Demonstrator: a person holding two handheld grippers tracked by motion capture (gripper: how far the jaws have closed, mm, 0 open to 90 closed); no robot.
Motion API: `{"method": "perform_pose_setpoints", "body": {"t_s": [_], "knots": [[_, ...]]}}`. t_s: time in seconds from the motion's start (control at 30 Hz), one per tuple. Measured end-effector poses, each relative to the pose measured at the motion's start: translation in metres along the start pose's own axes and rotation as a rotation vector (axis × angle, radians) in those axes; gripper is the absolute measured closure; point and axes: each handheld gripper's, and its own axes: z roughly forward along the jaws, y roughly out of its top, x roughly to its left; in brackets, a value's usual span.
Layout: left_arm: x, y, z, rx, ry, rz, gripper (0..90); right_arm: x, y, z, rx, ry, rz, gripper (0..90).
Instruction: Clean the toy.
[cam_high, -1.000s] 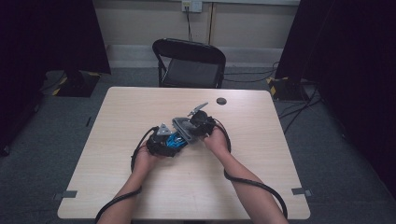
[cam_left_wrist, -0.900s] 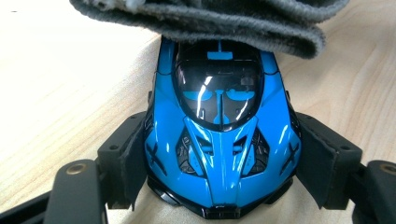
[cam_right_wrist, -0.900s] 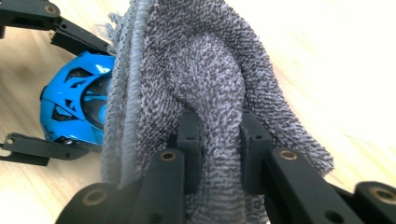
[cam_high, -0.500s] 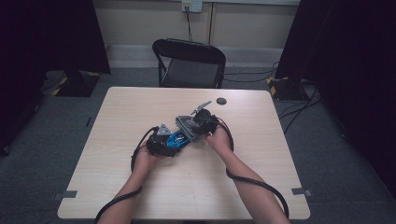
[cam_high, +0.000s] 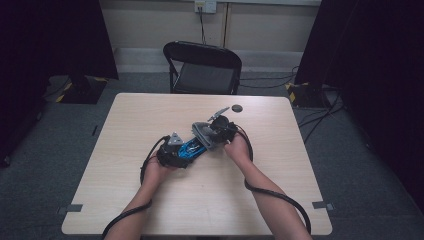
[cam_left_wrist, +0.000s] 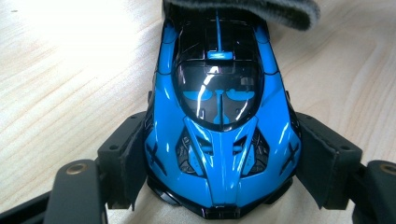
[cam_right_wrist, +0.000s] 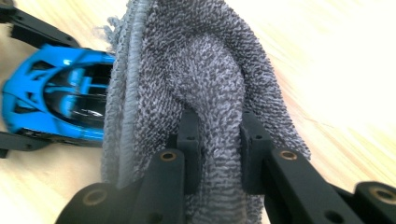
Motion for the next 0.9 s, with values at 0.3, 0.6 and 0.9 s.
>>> {"method": "perform_pose_setpoints", "body": {"t_s": [0.3,0.6,0.9], "knots": [[0.000,0.000,0.000,0.001,0.001,-0.003,26.0,-0.014,-0.014,-0.002,-0.003,-0.001,0.057,74.5],[0.000,0.000,0.000,0.001,-0.002,-0.003,25.7,-0.017,-0.027,-0.012,-0.020,0.002,0.045,74.4],[-0.003,0.001,0.002,0.017,-0.009,0.006,17.9,-0.026,-0.051,-0.025,-0.028,0.020,0.073,74.1]]}}
